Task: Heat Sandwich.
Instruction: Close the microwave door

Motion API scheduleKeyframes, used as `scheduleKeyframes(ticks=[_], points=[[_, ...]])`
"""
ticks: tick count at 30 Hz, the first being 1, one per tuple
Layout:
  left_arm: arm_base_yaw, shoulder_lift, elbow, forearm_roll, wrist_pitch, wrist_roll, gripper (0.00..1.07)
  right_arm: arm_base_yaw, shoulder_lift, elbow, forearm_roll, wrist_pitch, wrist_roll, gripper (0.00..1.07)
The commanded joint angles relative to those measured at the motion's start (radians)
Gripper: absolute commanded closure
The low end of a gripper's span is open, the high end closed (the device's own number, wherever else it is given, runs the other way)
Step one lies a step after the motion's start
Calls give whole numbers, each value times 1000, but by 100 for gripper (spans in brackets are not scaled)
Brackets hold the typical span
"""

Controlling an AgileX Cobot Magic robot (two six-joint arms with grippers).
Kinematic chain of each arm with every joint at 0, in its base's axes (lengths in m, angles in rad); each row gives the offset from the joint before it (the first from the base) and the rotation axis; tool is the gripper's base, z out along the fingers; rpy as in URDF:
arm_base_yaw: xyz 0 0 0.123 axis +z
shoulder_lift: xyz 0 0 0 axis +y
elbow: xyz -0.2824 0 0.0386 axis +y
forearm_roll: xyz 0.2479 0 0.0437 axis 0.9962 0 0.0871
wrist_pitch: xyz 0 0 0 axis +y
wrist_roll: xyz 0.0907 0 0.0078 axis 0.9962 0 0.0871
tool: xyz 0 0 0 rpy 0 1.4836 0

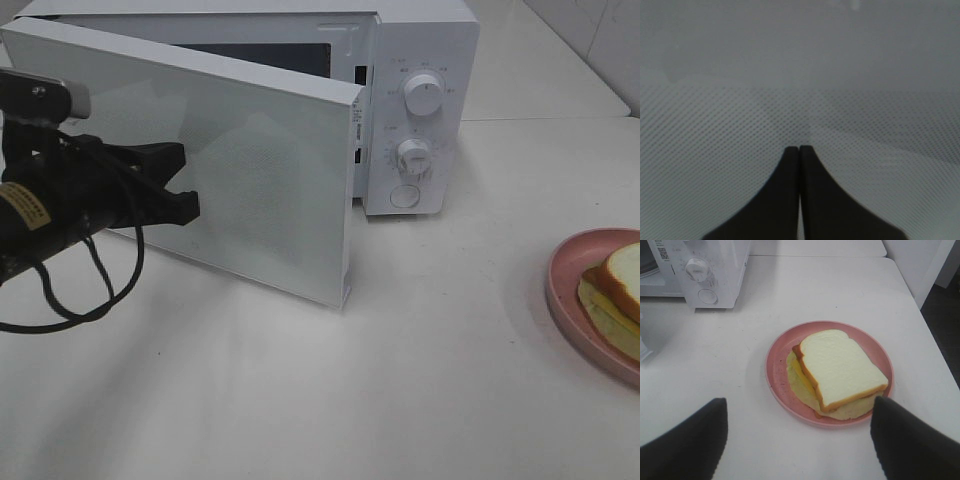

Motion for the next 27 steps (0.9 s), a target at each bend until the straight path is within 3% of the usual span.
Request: scheduleKeyframes(ticks=[1, 10, 13, 27], points=[[-32, 14, -53, -36, 26, 30, 107, -7, -27, 1, -7, -4, 6, 31], [-95, 72, -174, -105, 62, 32, 107, -7, -27, 1, -7, -4, 6, 31], [-123, 101, -232, -145, 94, 68, 107, -7, -27, 1, -7, -4, 6, 31], [-129, 198, -407, -189, 161, 88, 107, -7, -27, 1, -7, -4, 6, 31]])
